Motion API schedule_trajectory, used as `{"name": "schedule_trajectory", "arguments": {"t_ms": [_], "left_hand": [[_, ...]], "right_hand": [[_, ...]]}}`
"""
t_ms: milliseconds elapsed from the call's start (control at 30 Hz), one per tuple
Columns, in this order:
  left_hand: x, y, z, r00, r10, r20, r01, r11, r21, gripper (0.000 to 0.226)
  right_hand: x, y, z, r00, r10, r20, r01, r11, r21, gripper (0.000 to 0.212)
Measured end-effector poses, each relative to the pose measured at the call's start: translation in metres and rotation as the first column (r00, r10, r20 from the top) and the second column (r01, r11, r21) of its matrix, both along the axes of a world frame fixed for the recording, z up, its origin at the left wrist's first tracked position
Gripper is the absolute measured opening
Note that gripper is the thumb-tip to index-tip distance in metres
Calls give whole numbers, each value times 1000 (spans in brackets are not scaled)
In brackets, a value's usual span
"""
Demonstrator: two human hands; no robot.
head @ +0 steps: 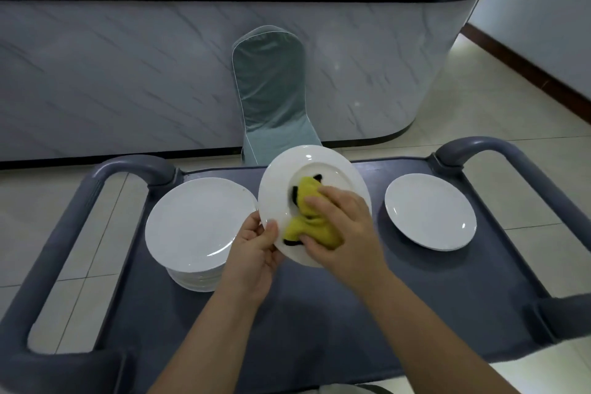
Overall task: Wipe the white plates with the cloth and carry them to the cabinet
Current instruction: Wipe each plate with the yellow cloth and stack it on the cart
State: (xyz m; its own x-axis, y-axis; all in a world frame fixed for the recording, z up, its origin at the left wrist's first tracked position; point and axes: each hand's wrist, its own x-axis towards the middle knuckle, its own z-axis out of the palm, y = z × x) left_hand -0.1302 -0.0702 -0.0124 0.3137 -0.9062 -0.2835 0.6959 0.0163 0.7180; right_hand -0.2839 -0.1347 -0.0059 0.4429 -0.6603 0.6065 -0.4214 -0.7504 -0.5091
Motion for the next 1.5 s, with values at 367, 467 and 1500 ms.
{"name": "schedule_trajectory", "arguments": {"t_ms": [367,467,1500], "left_hand": [[4,5,1,939,-127,319,140,990,-17,13],[7,8,3,949,-130,289,147,988,-39,18],[7,-14,6,942,96,-322,-100,995,5,23]], "right_hand": [[23,-36,37,986,-102,130,95,994,59,47],[29,-25,33,995,93,-28,-95,992,-81,45],[-18,0,-15,981,-159,107,166,984,-59,43]]}}
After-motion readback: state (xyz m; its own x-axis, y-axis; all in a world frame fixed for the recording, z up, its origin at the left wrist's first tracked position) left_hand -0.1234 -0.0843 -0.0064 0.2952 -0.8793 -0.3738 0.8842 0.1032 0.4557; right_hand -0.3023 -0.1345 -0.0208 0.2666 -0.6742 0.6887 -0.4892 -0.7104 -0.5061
